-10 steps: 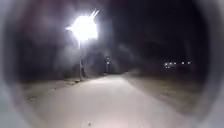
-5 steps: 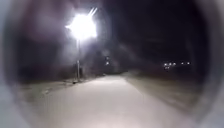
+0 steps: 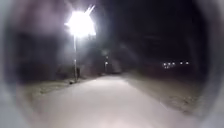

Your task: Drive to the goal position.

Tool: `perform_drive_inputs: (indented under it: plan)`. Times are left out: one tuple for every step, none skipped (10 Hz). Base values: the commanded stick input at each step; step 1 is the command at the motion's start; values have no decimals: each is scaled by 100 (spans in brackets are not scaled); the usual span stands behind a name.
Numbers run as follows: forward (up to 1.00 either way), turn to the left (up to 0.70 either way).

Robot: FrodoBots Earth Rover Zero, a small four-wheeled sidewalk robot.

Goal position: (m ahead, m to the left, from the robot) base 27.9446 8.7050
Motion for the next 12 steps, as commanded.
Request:
perform_drive_inputs:
  plan:
    - [70,0]
    - [70,0]
    - [70,0]
    - [70,0]
    - [70,0]
    - [70,0]
    - [70,0]
    - [70,0]
    - [70,10]
    - [70,14]
    - [70,14]
    - [70,14]
